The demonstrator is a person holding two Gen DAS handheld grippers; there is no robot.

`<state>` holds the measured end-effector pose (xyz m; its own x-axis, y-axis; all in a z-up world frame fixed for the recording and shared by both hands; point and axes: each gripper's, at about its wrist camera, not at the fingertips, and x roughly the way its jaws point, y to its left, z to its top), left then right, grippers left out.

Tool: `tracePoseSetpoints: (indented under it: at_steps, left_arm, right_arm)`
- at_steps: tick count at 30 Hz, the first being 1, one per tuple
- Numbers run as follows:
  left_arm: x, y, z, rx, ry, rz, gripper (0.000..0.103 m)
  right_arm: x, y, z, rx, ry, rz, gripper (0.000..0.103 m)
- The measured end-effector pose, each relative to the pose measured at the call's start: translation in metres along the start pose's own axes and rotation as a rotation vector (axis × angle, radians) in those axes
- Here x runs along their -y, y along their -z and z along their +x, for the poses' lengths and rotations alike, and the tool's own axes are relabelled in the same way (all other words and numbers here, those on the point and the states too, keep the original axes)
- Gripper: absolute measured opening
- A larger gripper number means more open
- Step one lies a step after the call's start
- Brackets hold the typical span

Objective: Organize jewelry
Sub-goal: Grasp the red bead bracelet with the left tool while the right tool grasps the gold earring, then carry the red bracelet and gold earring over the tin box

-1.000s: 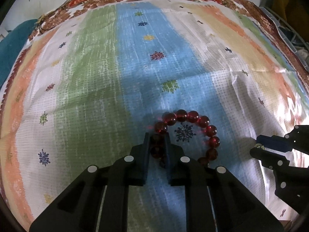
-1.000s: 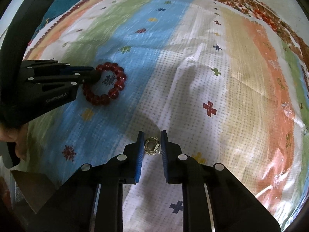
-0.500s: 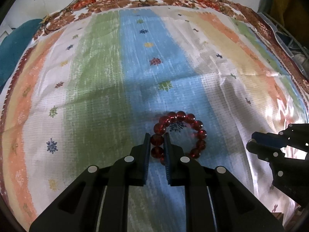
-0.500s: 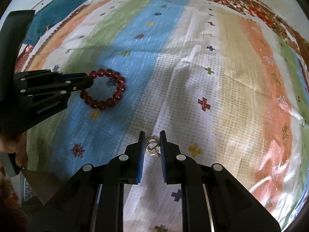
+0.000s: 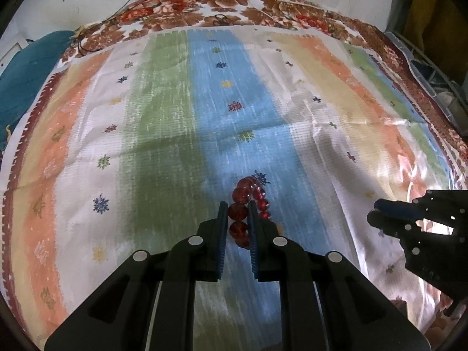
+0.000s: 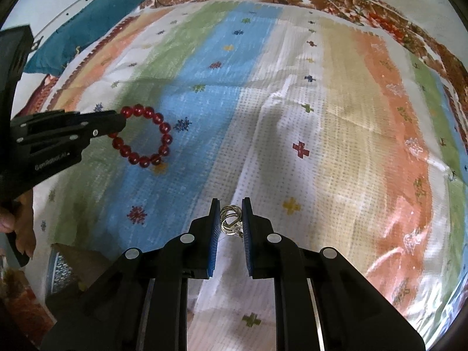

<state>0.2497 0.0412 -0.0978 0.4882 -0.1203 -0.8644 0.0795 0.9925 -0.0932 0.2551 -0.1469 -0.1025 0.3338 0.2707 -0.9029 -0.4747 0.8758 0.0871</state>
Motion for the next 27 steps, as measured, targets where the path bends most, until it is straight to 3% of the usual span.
tracePoseSetpoints:
  at_steps: [13, 19, 27]
  left_arm:
    - [0.009, 0.015, -0.038, 0.045, -0.001, 0.005, 0.013]
    - [0.023, 0.023, -0.05, 0.065, -0.013, 0.058, 0.013]
    - [0.027, 0.033, -0.075, 0.097, 0.021, 0.052, 0.013]
  right_arm:
    - [-0.018, 0.013, -0.046, 0.071, -0.002, 0.013, 0.016]
    - [-0.024, 0.018, -0.057, 0.097, 0.022, -0.003, 0.016]
    - [-0.03, 0.026, -0.077, 0.139, 0.019, 0.004, 0.016]
